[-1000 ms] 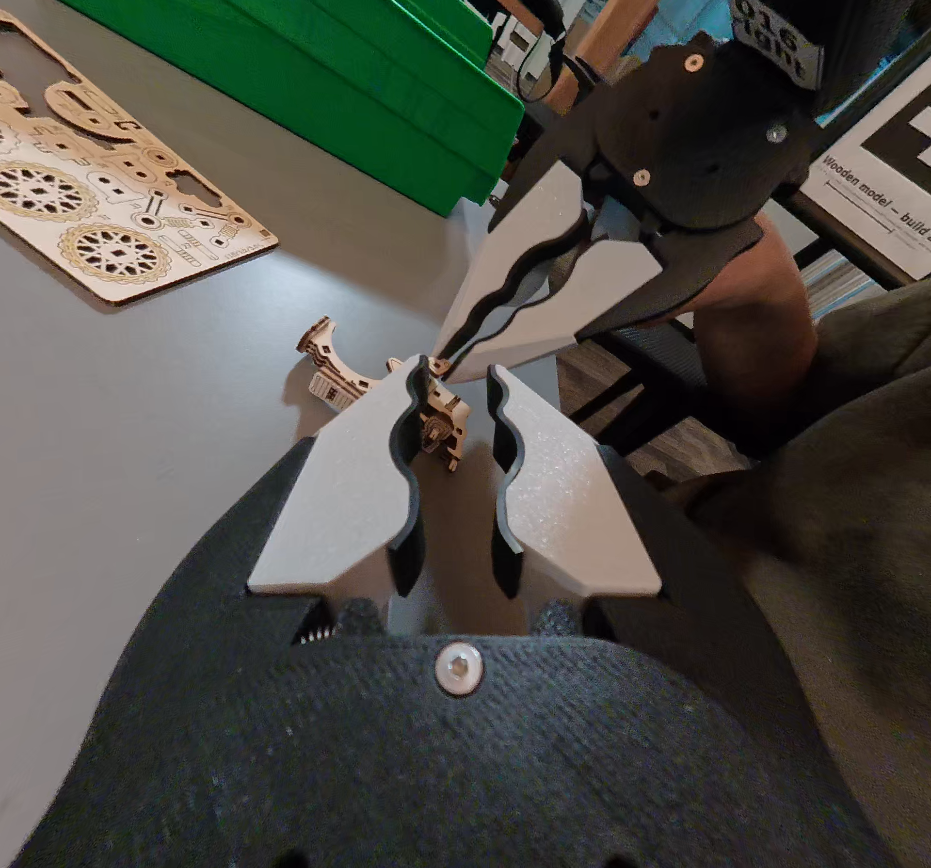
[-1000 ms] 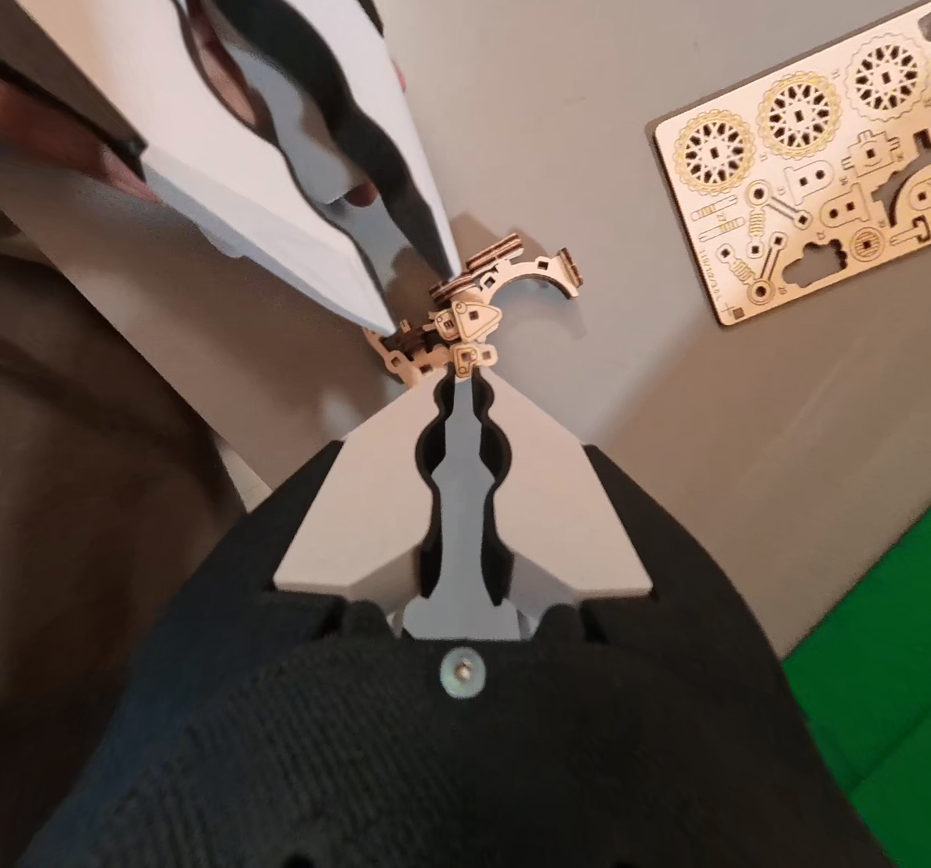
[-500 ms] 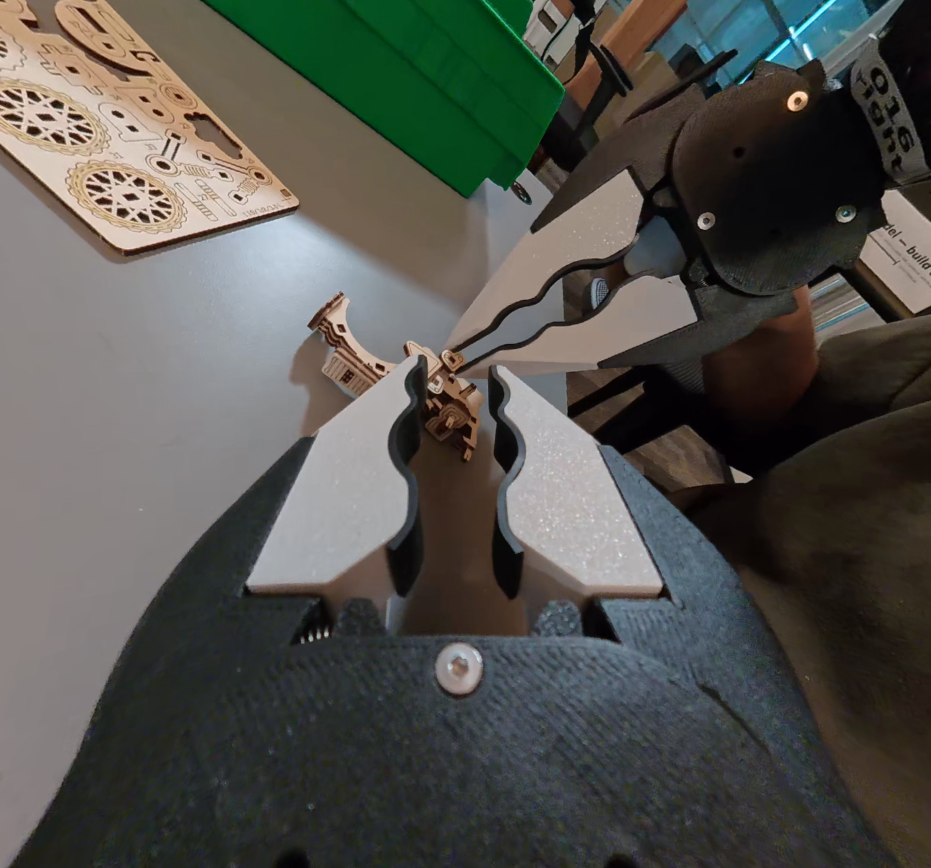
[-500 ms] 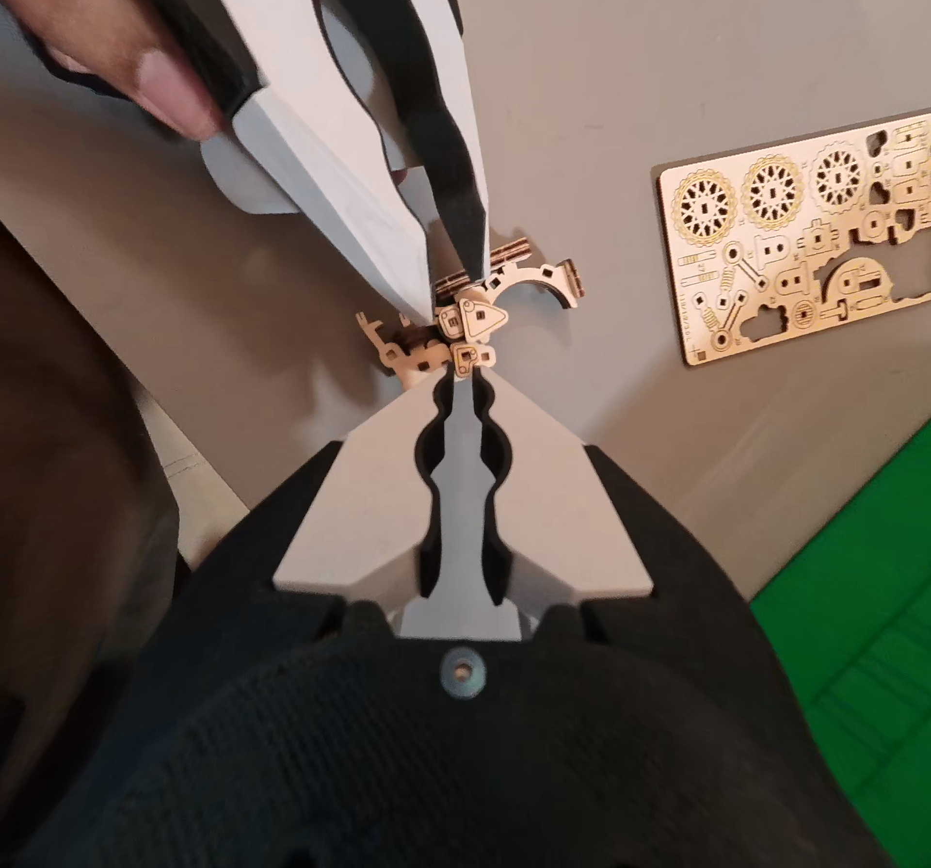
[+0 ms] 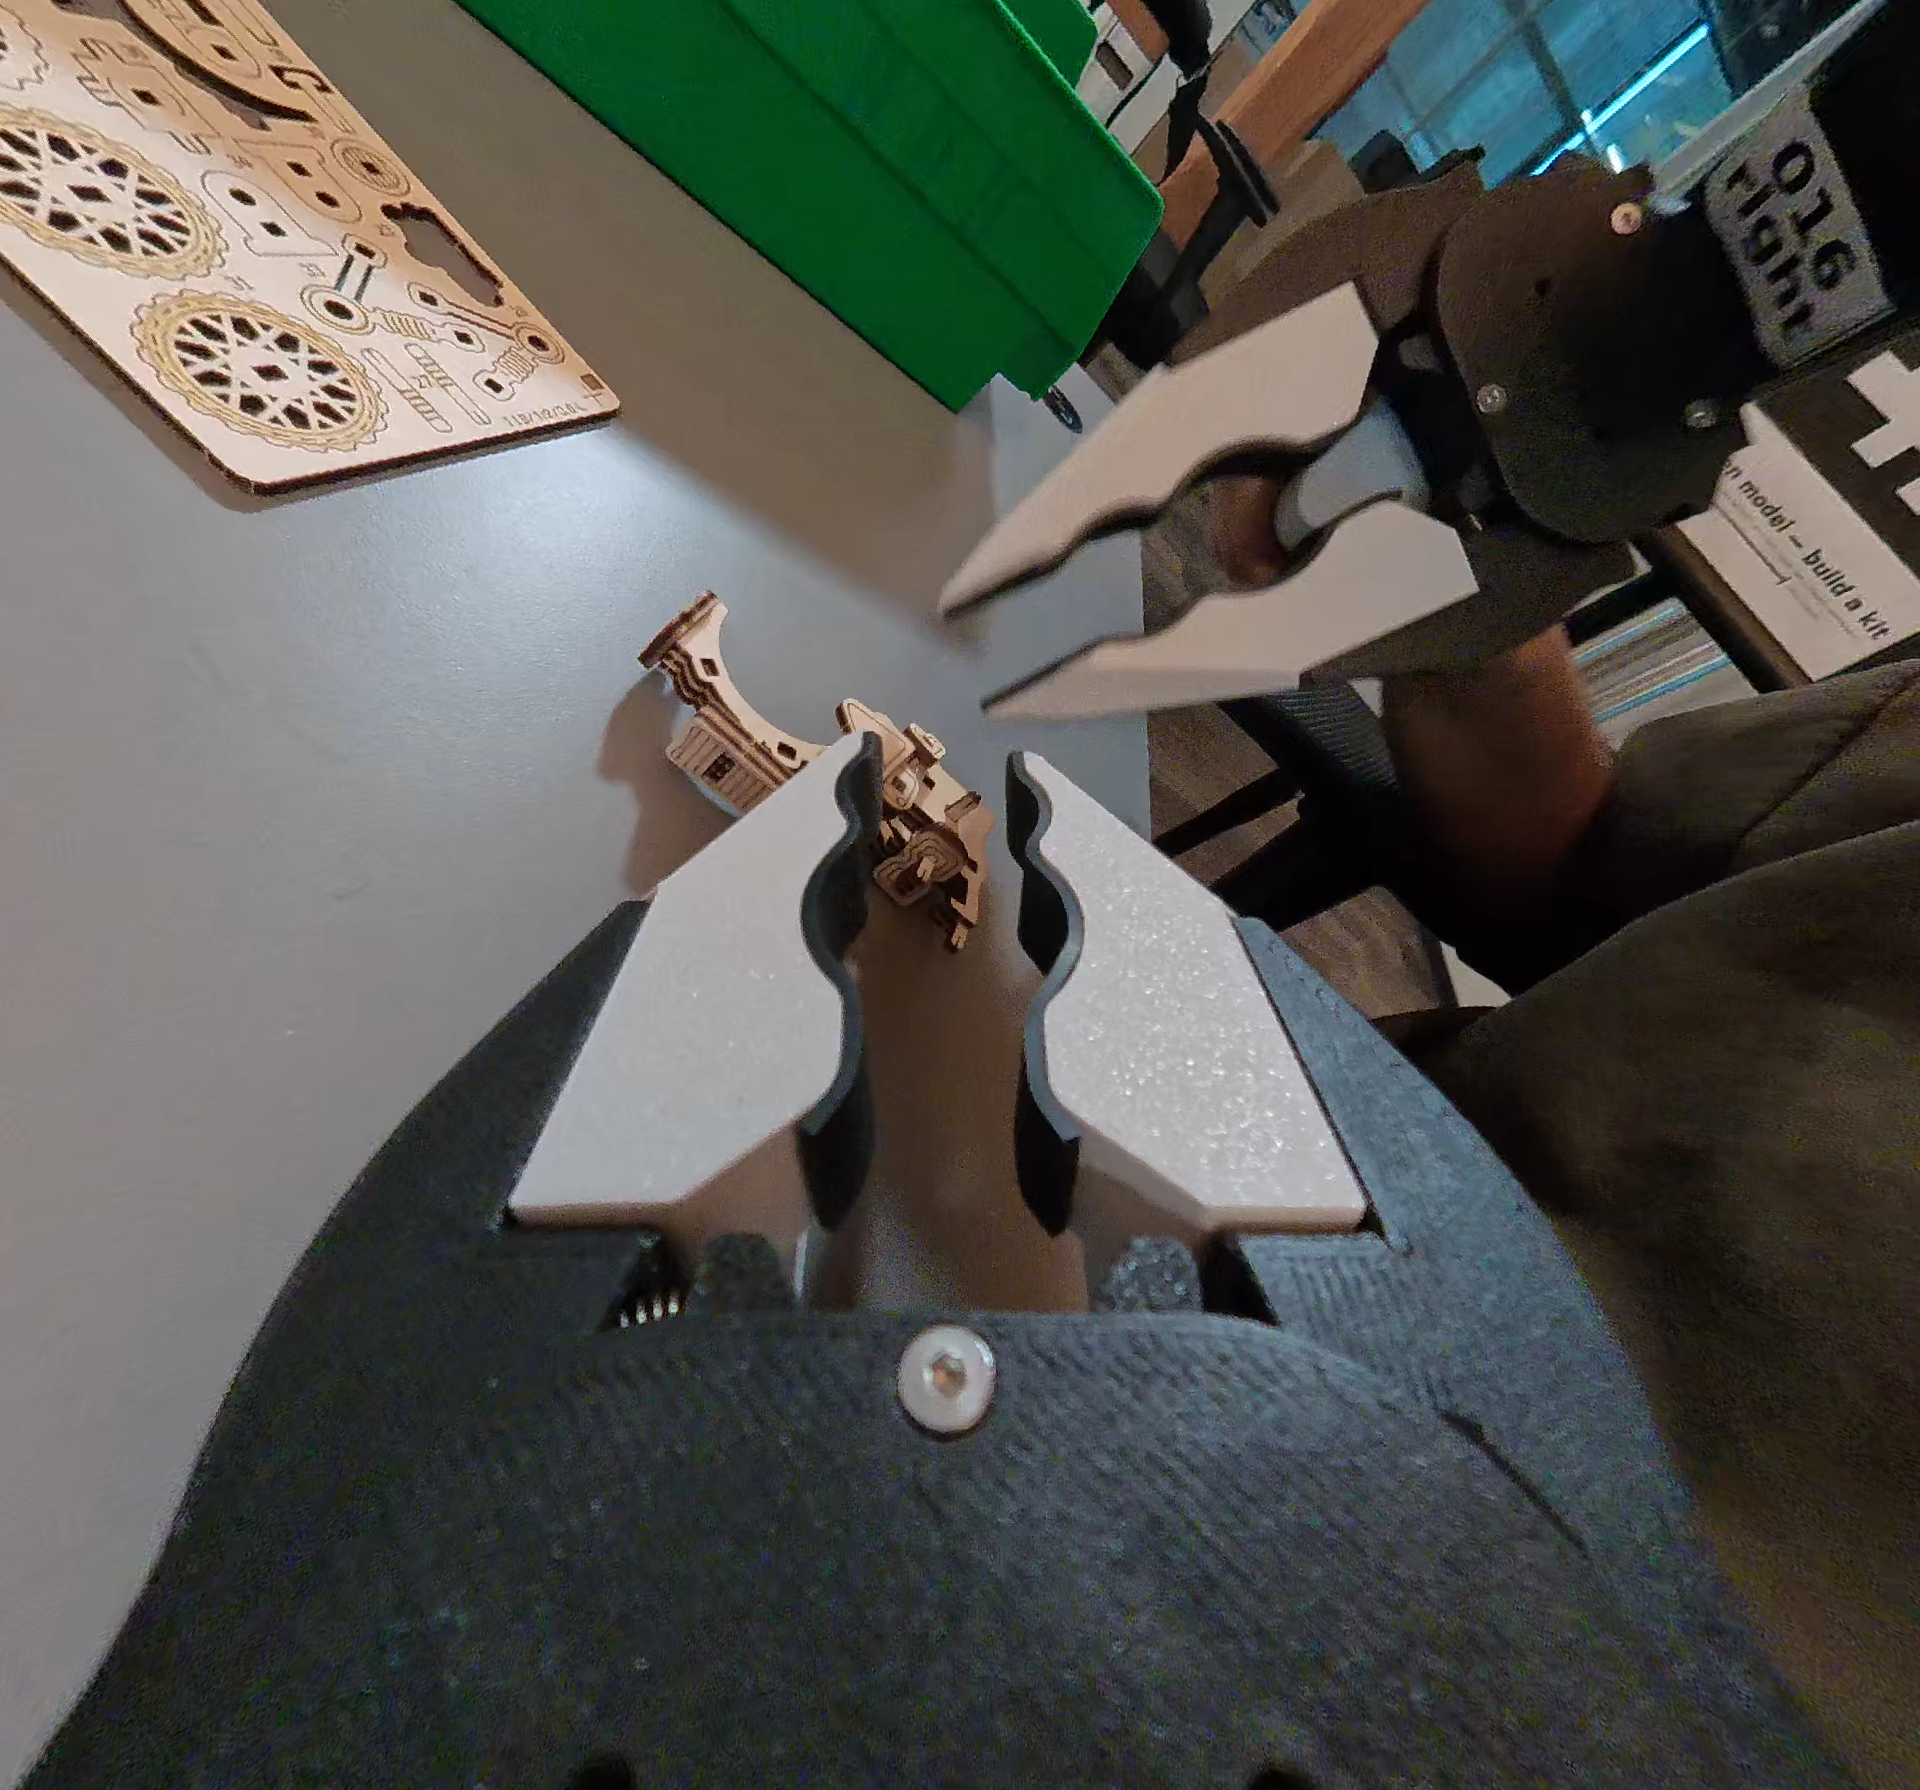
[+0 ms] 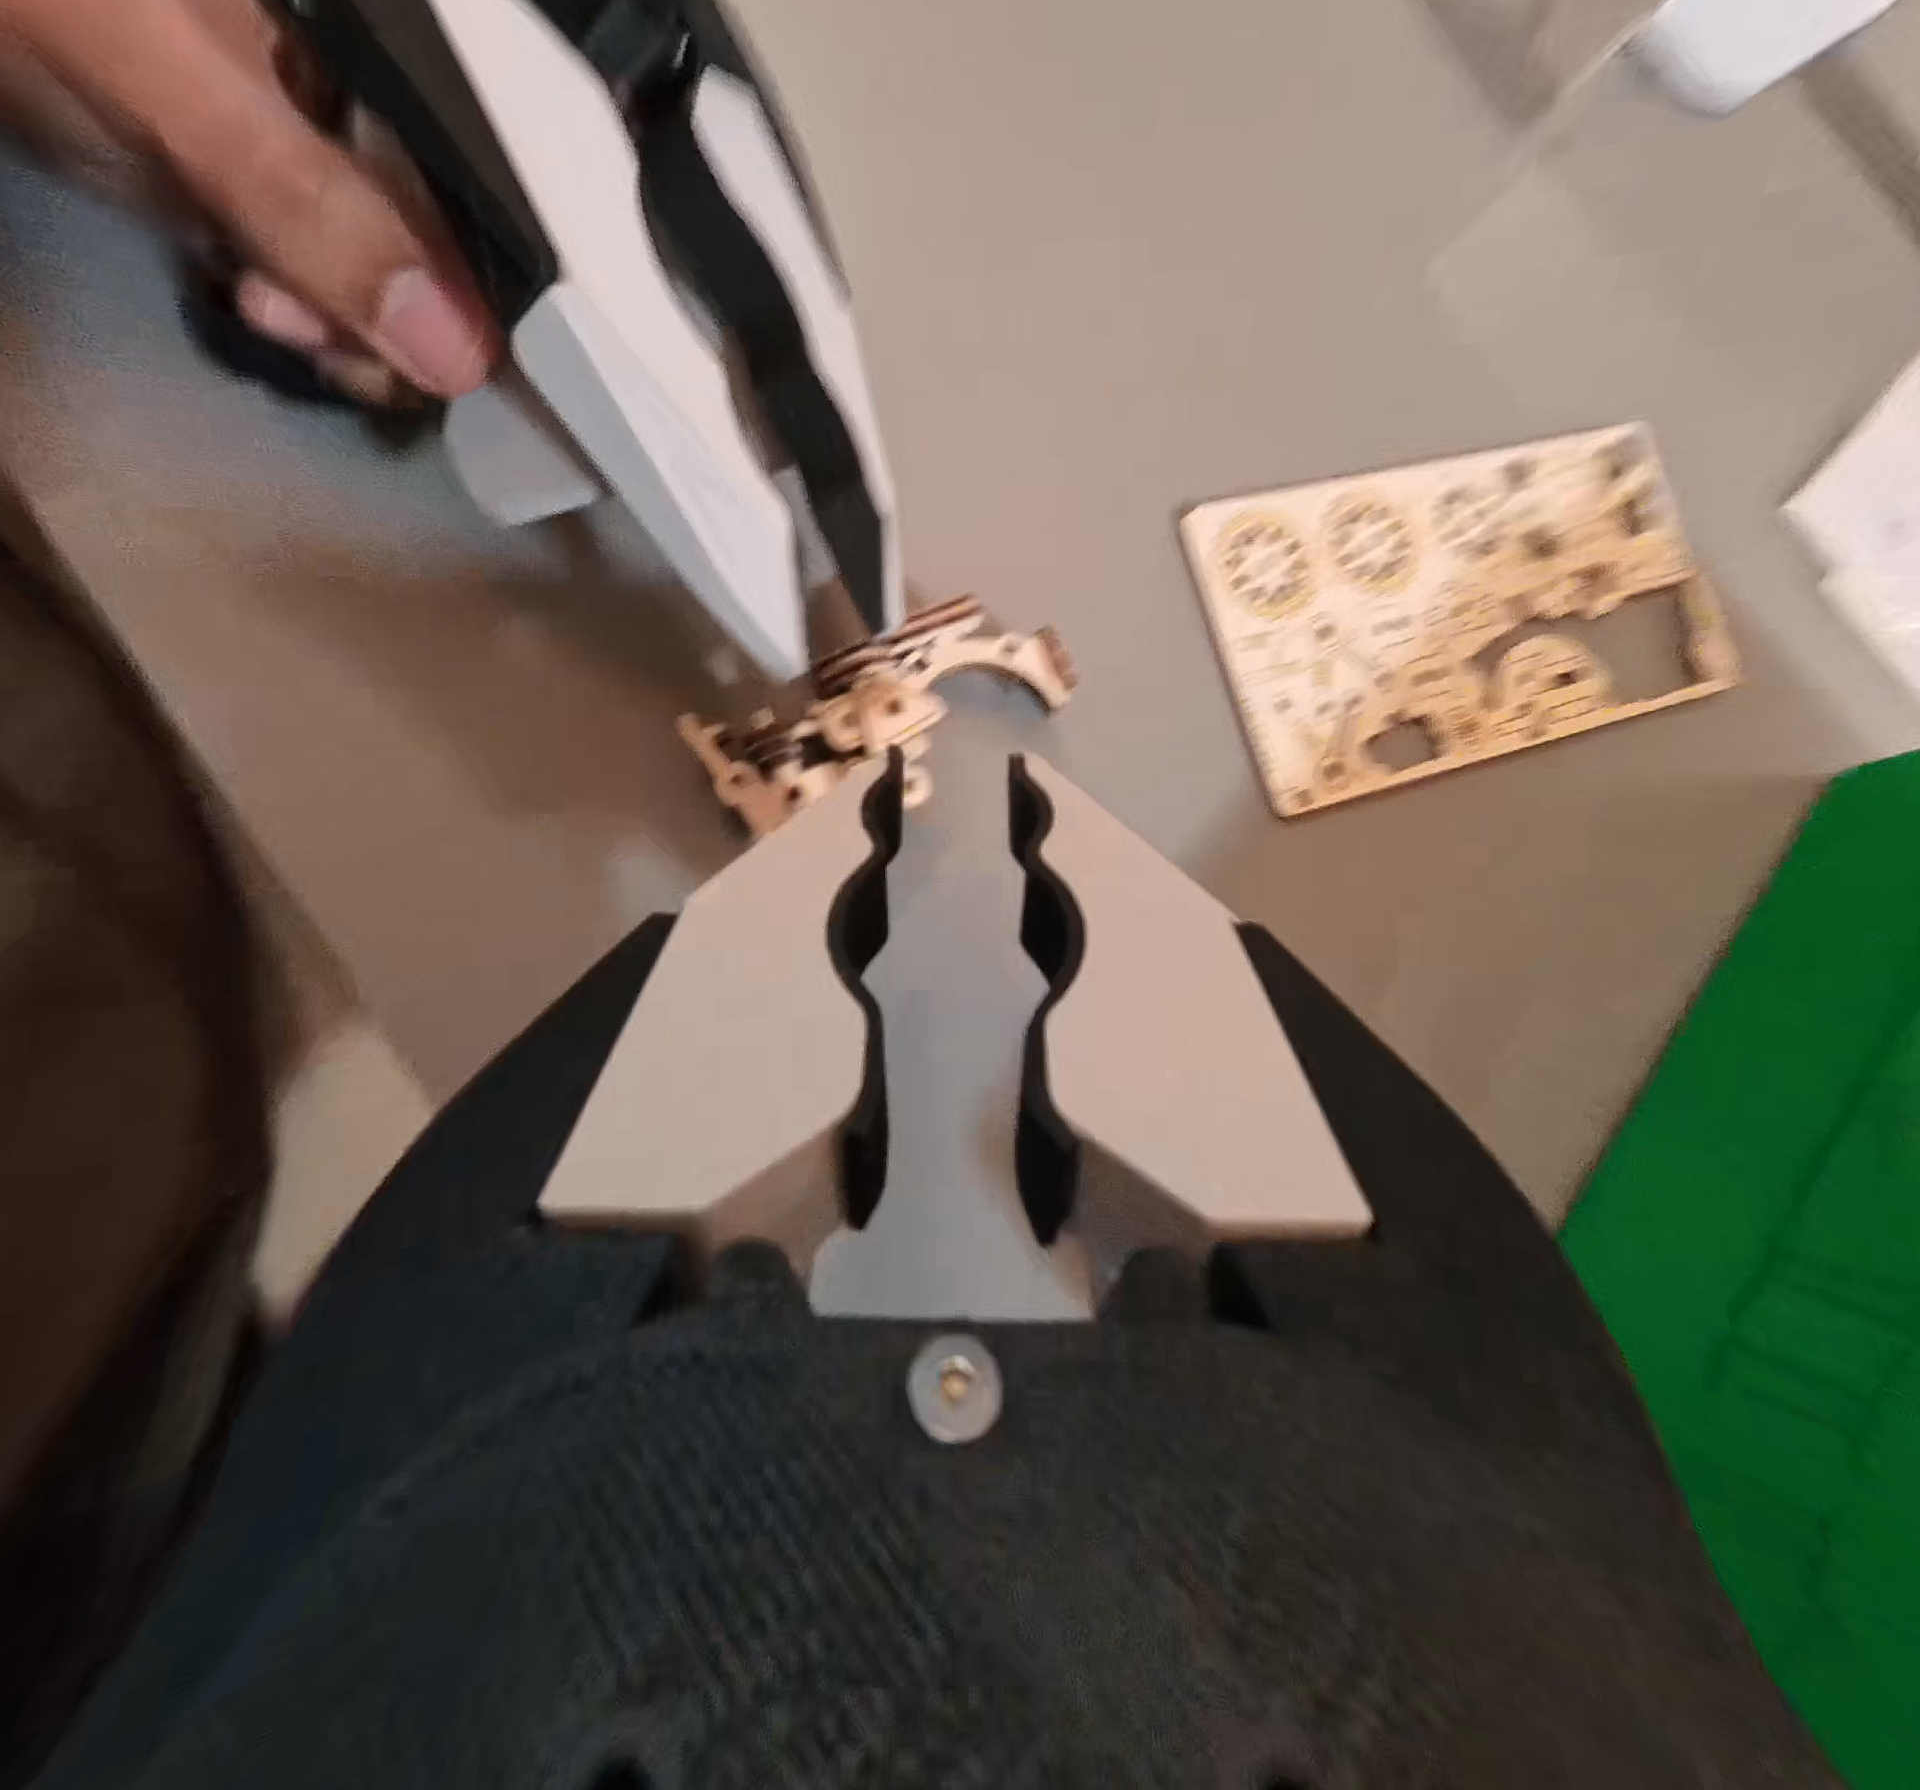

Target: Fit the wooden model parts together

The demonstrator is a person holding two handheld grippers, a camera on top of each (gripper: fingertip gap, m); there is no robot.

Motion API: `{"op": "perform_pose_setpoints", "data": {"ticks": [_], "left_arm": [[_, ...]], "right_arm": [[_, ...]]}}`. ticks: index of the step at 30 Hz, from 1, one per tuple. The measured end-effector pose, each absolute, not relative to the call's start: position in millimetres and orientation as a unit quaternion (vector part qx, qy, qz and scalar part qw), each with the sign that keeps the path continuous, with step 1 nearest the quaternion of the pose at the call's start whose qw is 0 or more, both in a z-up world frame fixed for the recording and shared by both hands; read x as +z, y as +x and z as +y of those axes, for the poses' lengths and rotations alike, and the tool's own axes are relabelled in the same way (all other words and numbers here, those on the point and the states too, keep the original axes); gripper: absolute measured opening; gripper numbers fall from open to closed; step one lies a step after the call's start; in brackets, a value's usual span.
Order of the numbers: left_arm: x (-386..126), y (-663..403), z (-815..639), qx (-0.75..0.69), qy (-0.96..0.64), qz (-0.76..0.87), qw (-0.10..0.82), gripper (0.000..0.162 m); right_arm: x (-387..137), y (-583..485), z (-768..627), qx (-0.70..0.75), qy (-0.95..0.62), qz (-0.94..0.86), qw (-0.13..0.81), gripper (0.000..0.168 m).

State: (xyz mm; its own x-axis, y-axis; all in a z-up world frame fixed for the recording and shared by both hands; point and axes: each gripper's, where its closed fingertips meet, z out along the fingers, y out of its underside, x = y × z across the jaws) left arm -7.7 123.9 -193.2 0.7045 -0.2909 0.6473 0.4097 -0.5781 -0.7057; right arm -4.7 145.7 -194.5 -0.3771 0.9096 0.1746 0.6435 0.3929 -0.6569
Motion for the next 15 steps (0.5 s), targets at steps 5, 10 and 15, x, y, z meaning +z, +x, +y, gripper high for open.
{"op": "perform_pose_setpoints", "data": {"ticks": [5,10,15], "left_arm": [[-193.9,-9.0,123.9,-0.399,-0.797,-0.049,0.451,0.022],[-199.5,-10.1,124.2,-0.387,-0.808,-0.056,0.441,0.022],[-204.4,-10.2,124.1,-0.376,-0.818,-0.059,0.431,0.022]], "right_arm": [[-152.7,-12.3,168.5,0.378,-0.422,-0.713,0.413,0.034],[-191.1,-1.2,148.1,0.404,-0.417,-0.759,0.296,0.029],[-205.2,-0.8,136.5,0.408,-0.418,-0.773,0.247,0.025]]}}
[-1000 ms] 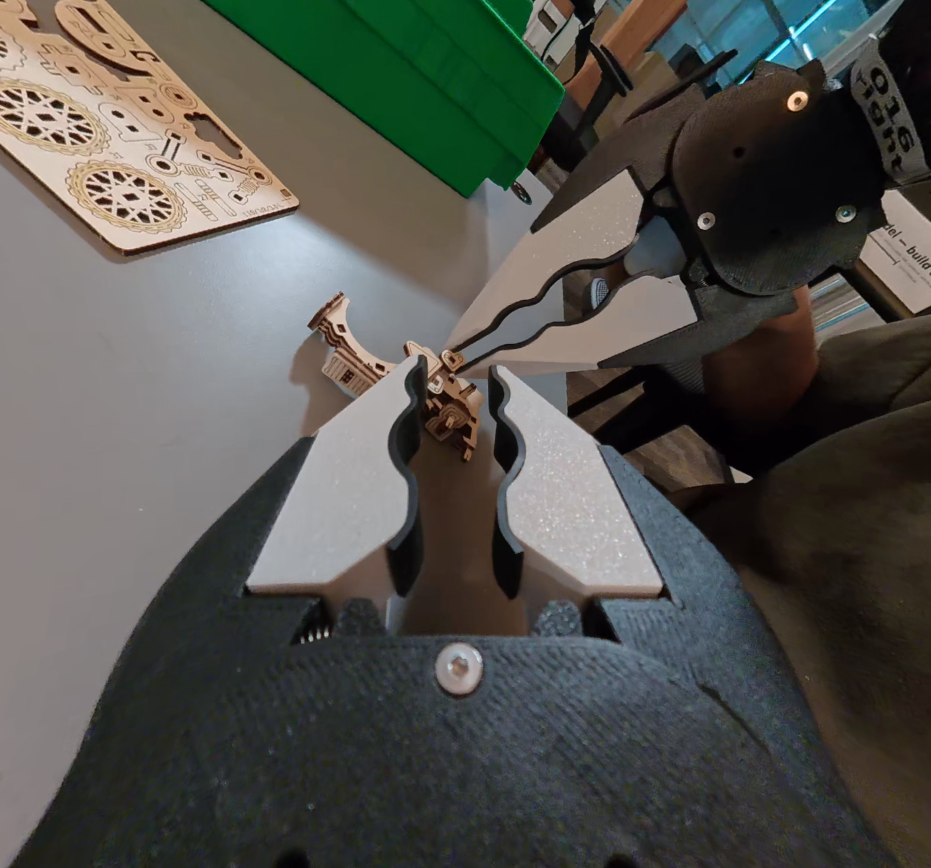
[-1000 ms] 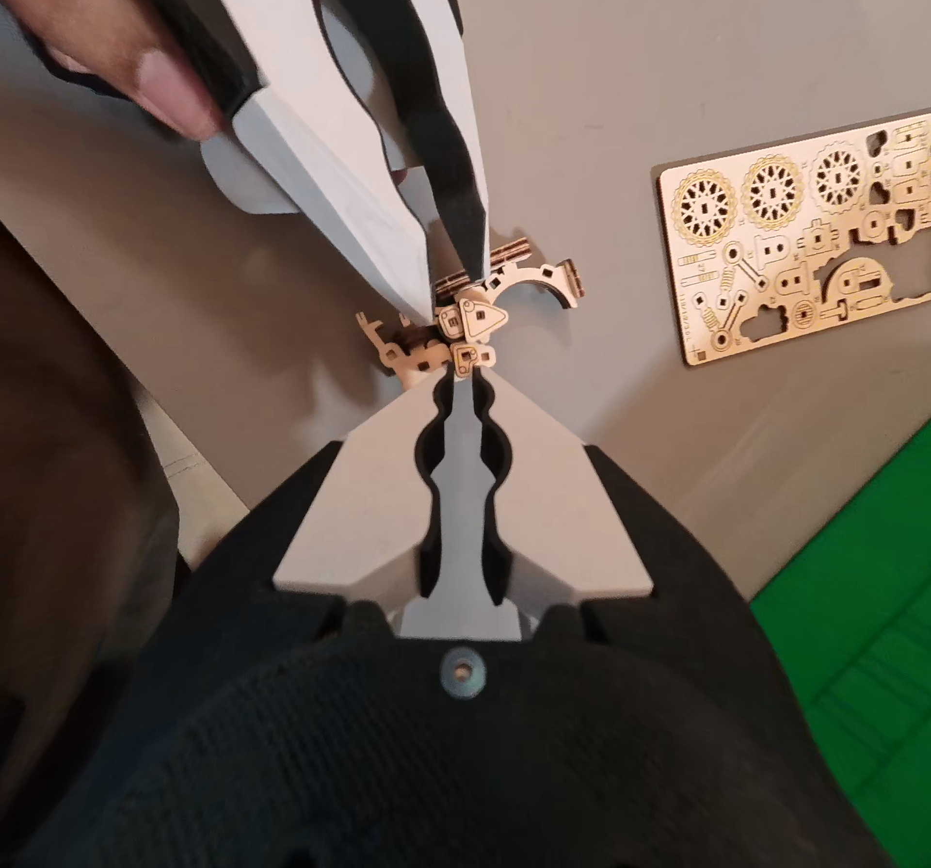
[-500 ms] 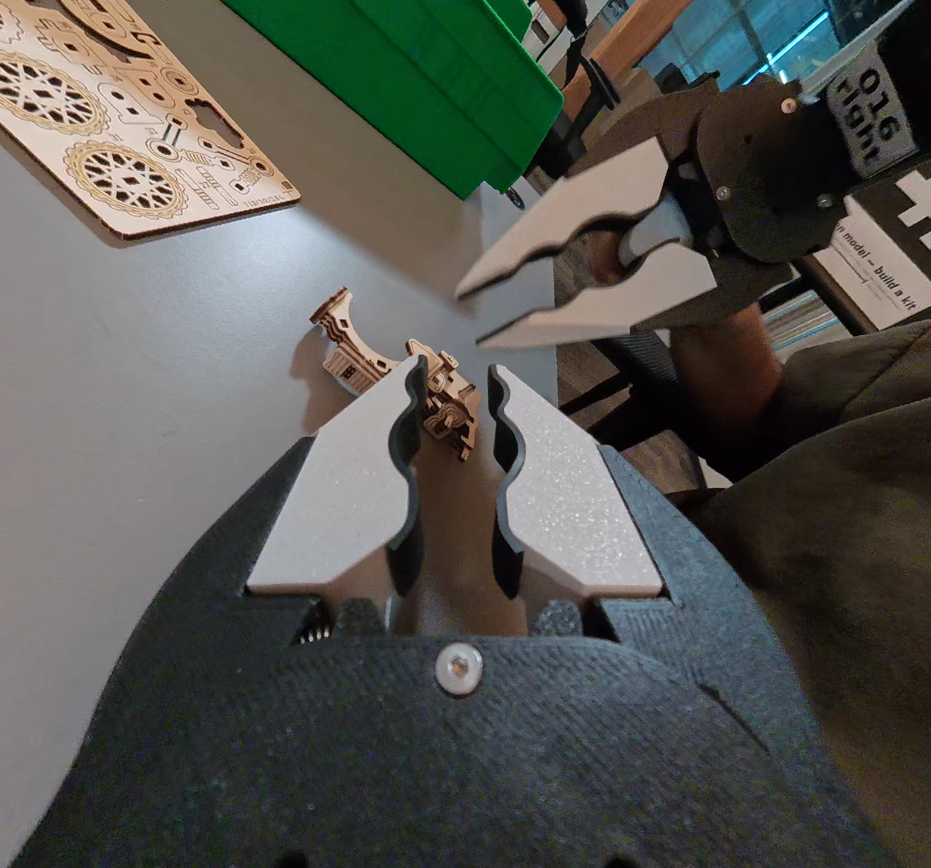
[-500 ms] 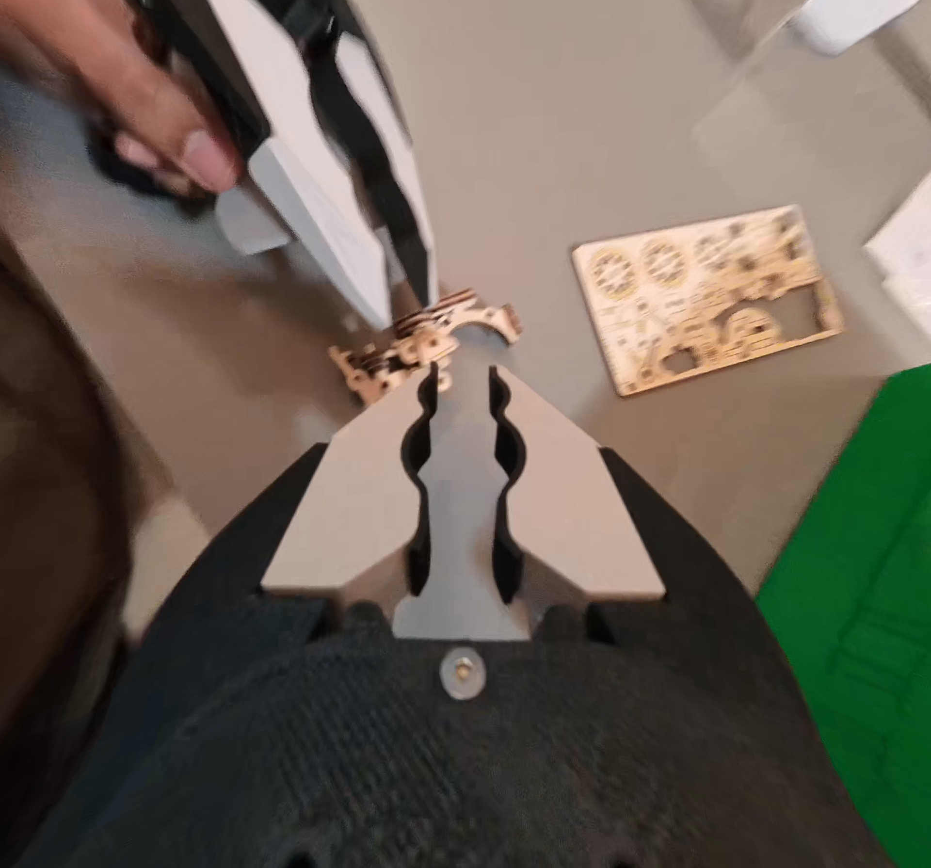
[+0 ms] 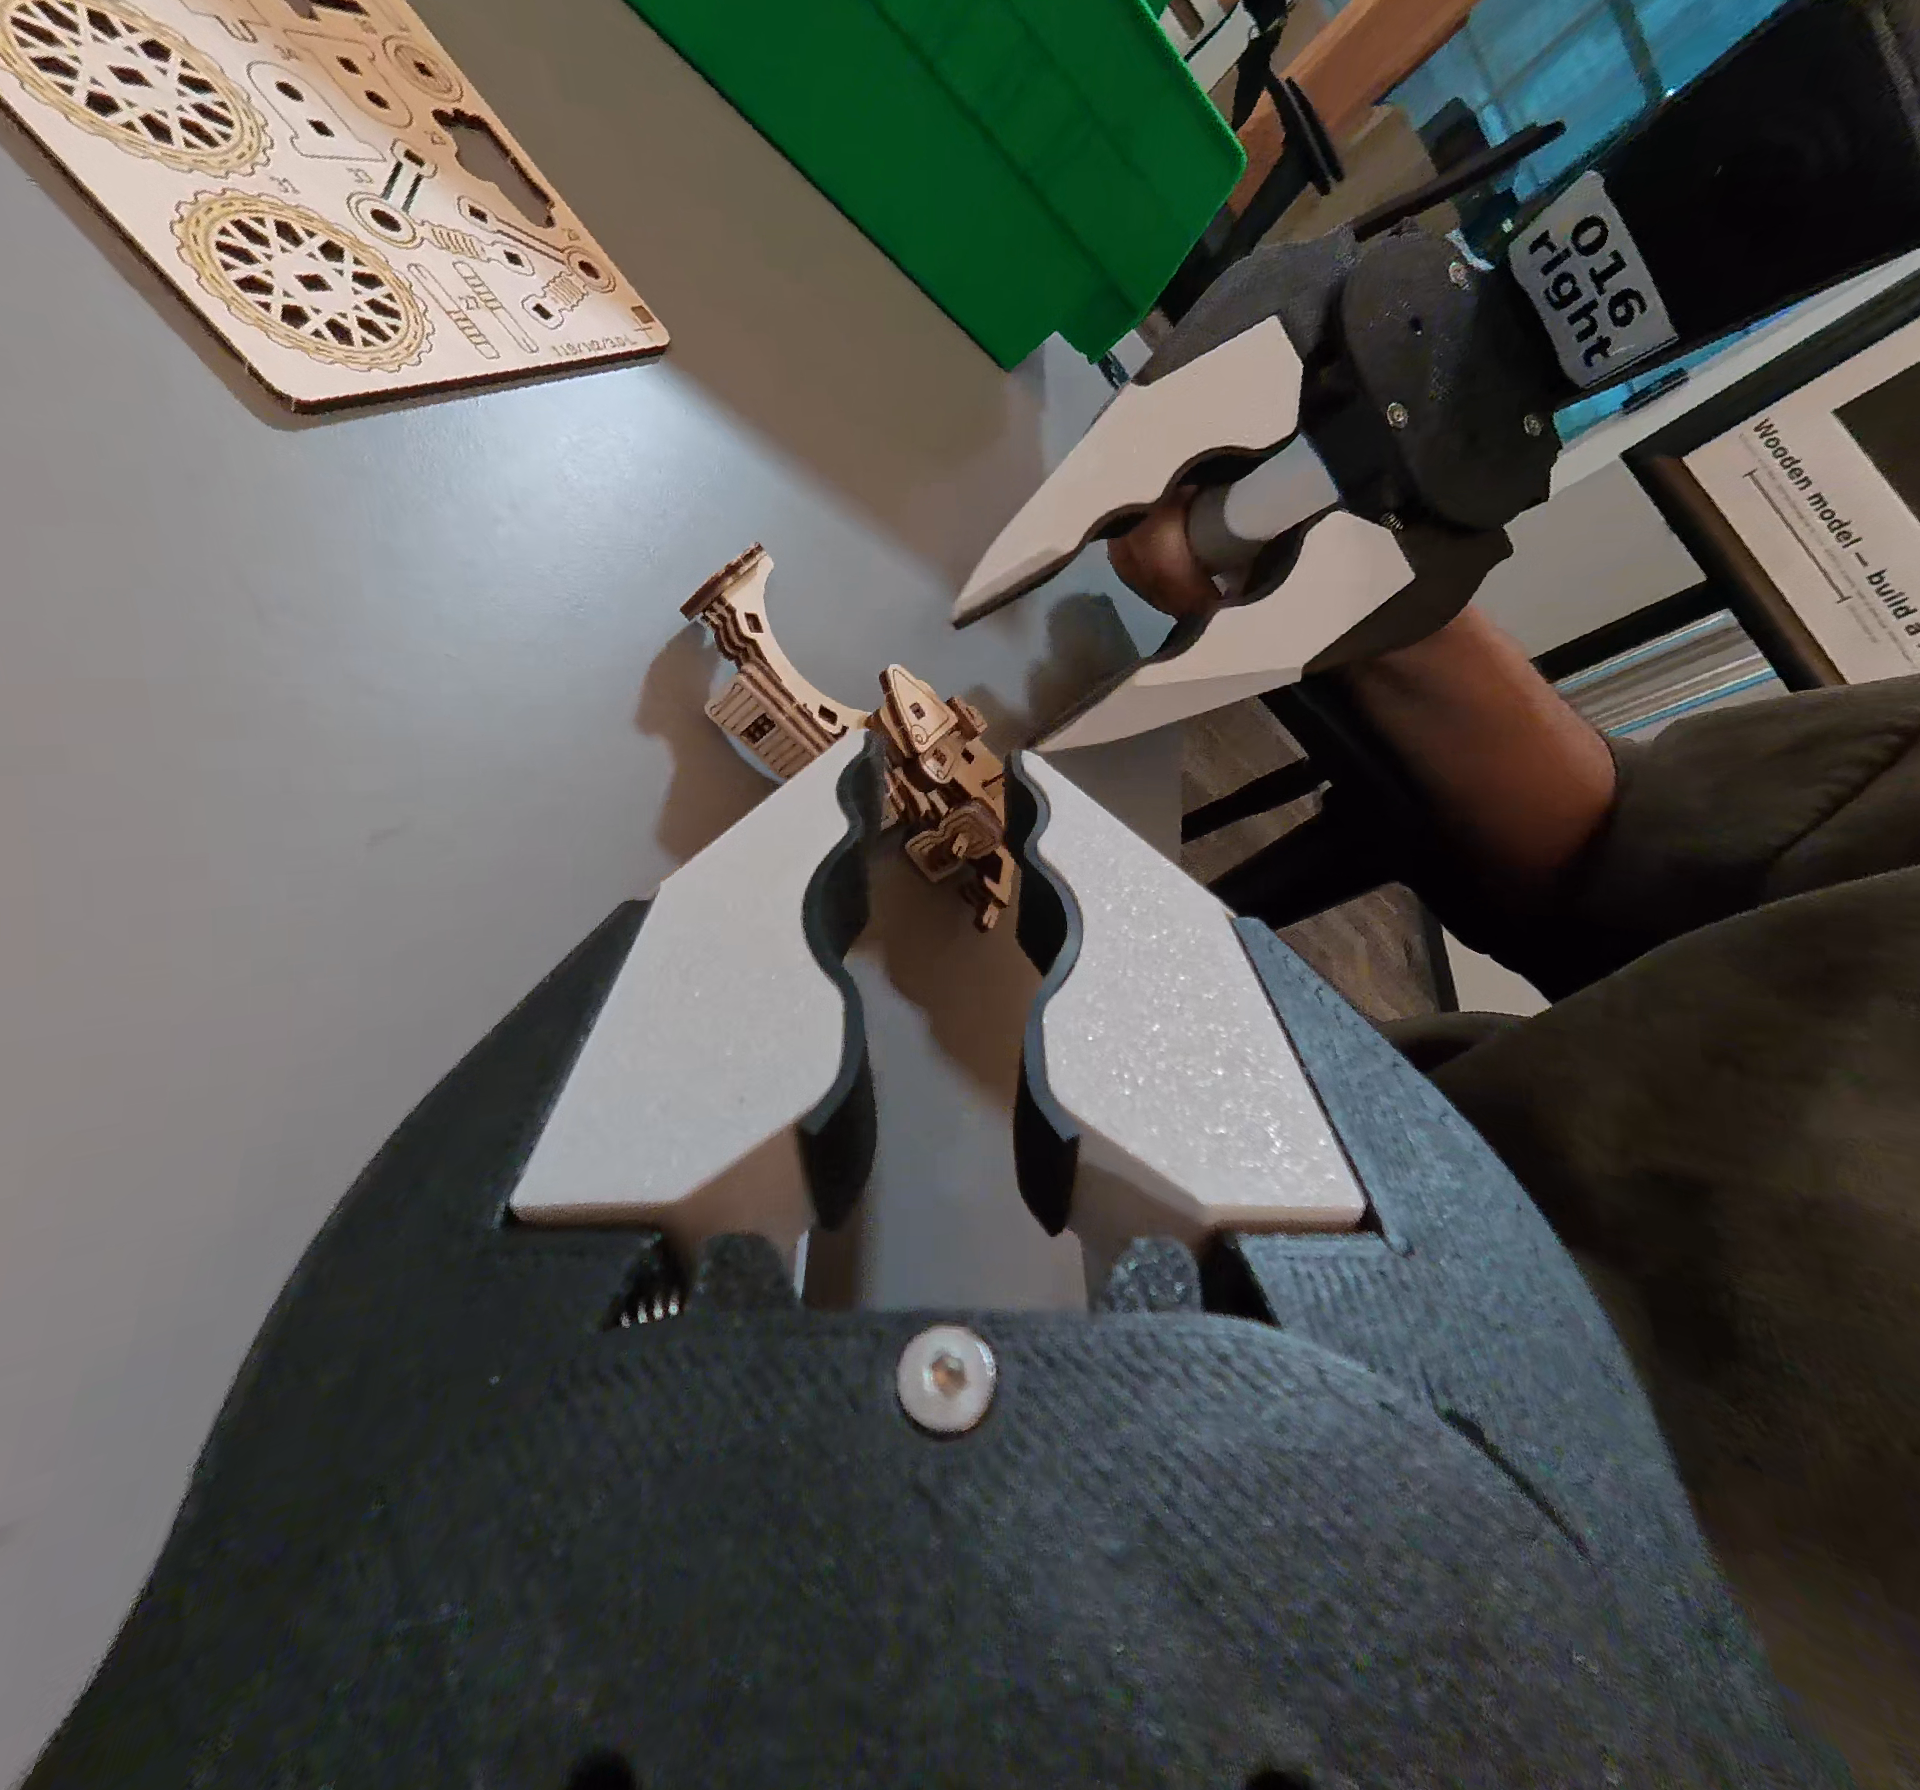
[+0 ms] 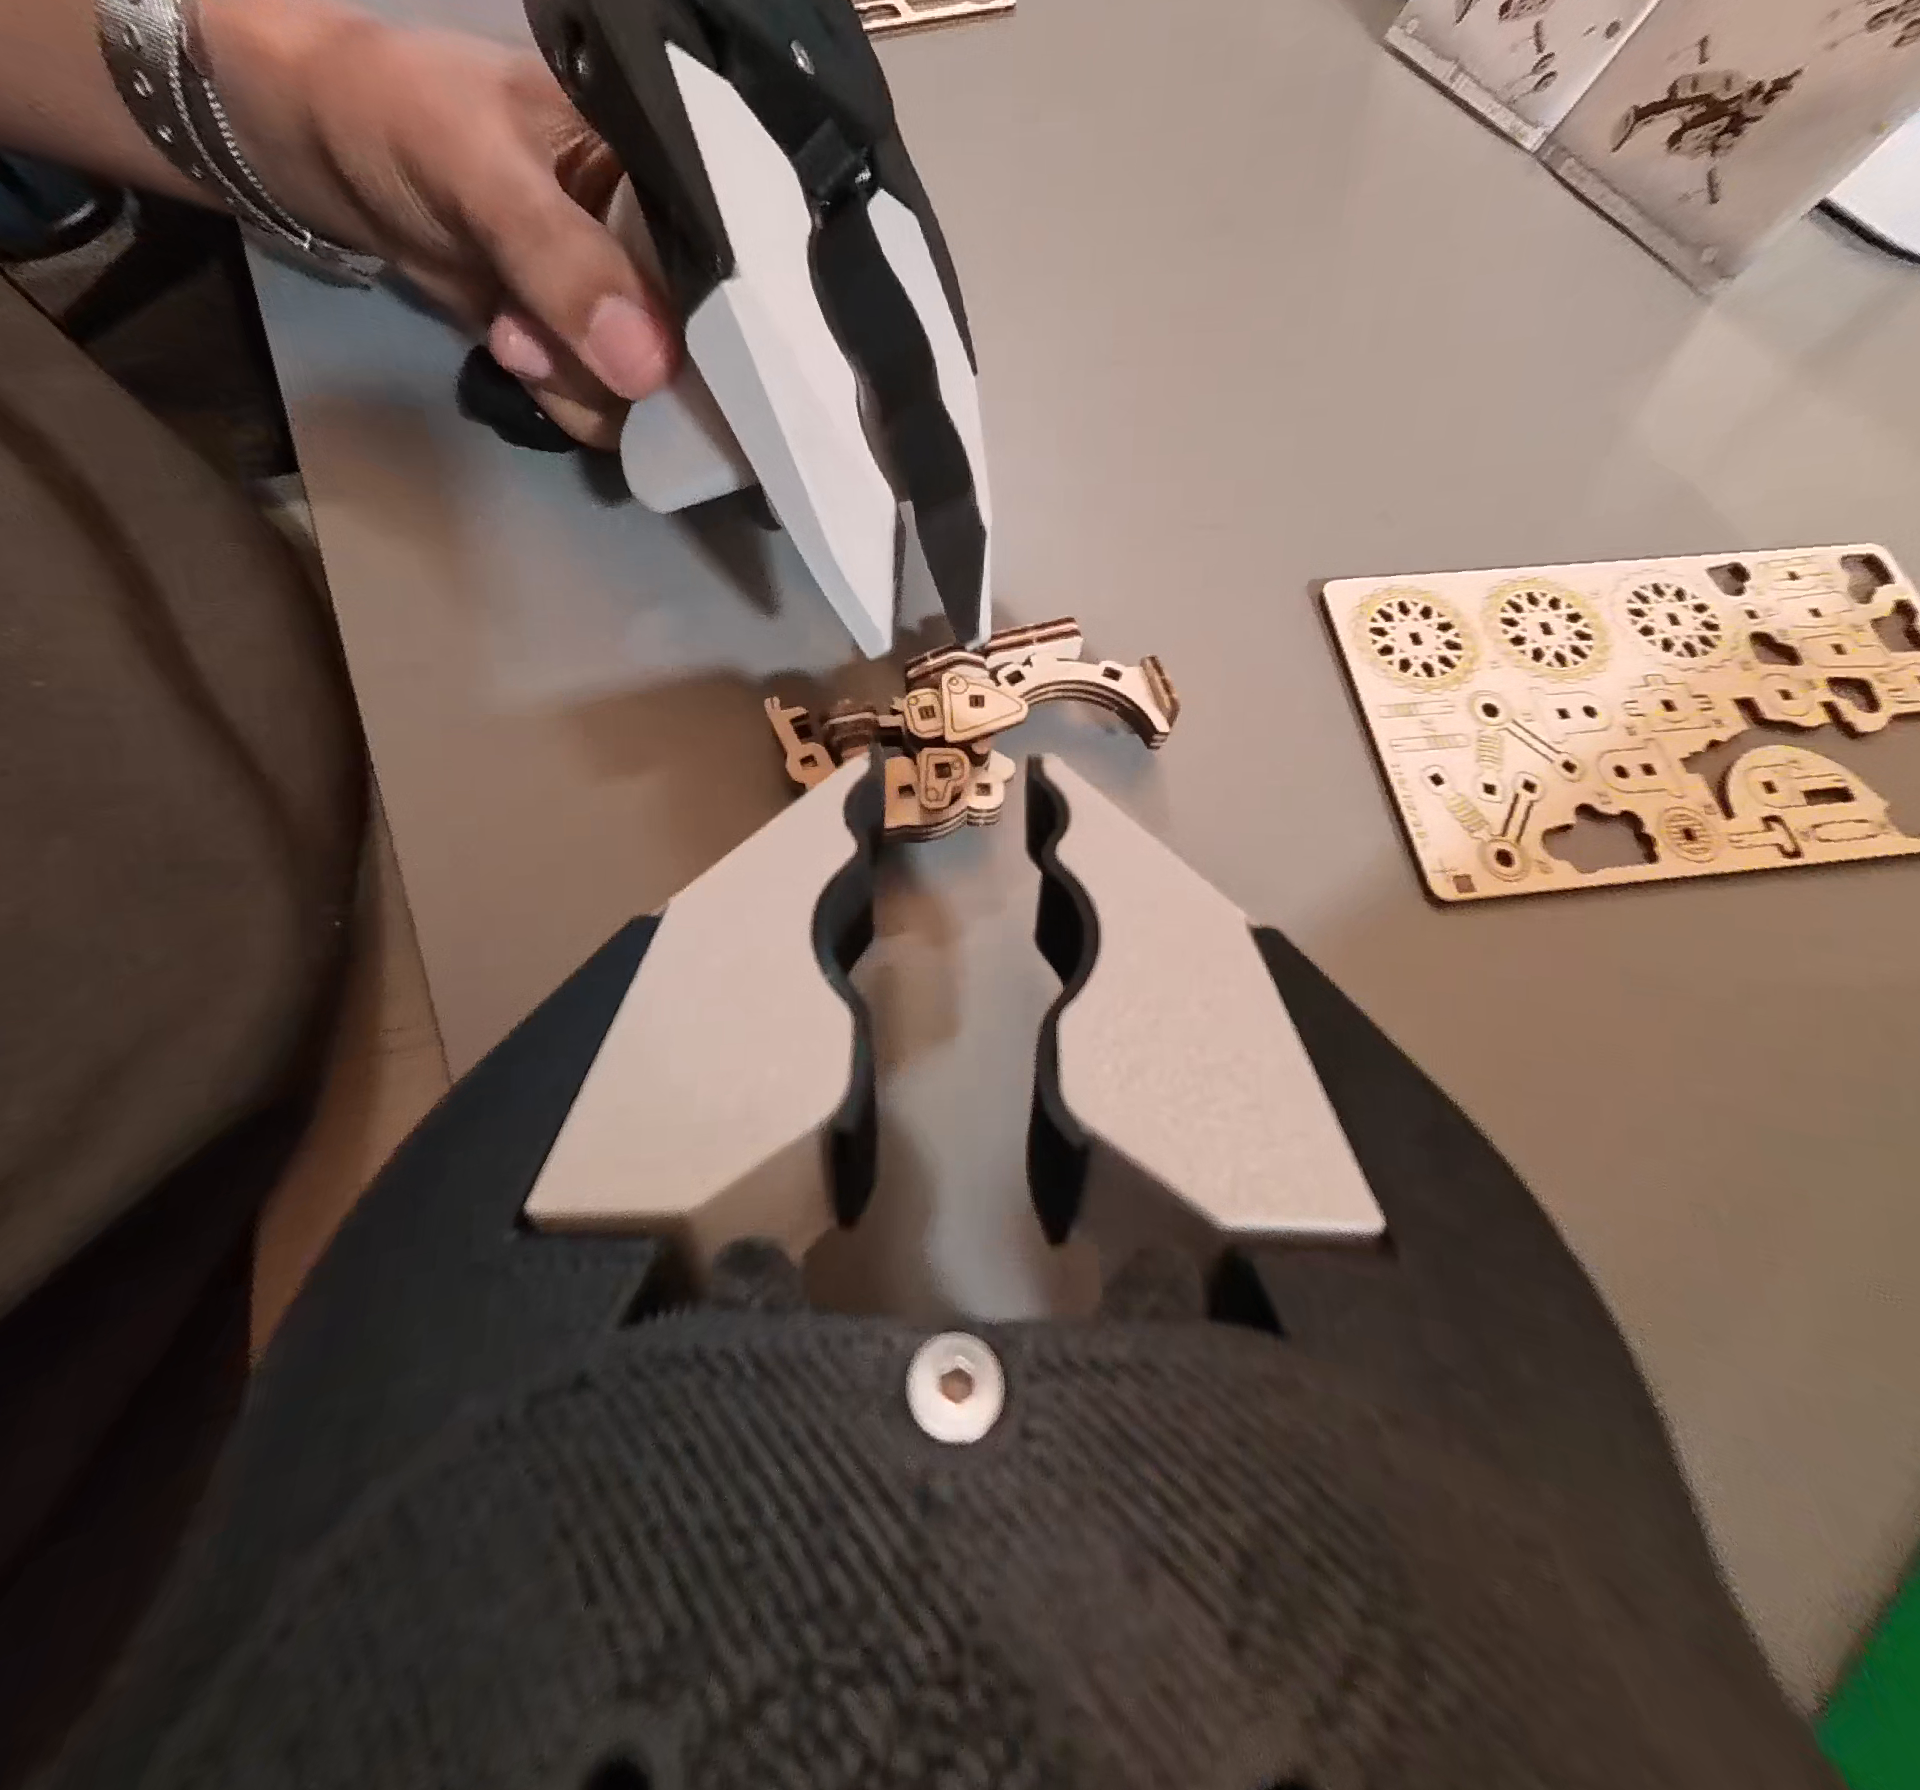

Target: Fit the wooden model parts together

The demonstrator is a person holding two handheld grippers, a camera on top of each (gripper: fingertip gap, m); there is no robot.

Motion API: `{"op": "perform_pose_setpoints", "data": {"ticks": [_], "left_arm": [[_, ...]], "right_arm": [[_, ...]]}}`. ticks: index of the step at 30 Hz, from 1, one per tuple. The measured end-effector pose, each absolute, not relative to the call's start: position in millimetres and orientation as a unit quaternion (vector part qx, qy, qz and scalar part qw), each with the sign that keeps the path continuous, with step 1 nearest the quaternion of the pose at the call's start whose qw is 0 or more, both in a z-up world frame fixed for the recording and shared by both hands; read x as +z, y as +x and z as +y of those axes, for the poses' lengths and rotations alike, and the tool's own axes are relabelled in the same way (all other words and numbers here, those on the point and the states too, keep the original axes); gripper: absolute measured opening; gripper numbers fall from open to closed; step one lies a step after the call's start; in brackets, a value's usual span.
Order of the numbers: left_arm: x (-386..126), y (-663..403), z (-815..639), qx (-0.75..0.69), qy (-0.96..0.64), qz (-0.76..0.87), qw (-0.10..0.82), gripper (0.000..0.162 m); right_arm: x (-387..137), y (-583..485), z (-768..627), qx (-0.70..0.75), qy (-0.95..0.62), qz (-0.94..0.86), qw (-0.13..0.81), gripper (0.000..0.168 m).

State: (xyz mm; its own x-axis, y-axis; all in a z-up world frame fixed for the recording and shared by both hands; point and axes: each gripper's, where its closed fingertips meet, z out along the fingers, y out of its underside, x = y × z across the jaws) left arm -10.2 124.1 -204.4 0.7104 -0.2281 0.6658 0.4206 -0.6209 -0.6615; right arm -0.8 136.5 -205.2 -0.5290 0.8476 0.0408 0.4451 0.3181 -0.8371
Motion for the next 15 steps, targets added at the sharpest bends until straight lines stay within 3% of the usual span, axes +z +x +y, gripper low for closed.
{"op": "perform_pose_setpoints", "data": {"ticks": [4,15], "left_arm": [[-206.9,-11.6,124.8,-0.376,-0.820,-0.067,0.425,0.021],[-213.1,-11.9,126.3,-0.379,-0.828,-0.078,0.407,0.012]], "right_arm": [[-210.3,0.2,137.5,0.398,-0.419,-0.779,0.243,0.014],[-214.4,-1.3,131.2,0.400,-0.416,-0.783,0.231,0.009]]}}
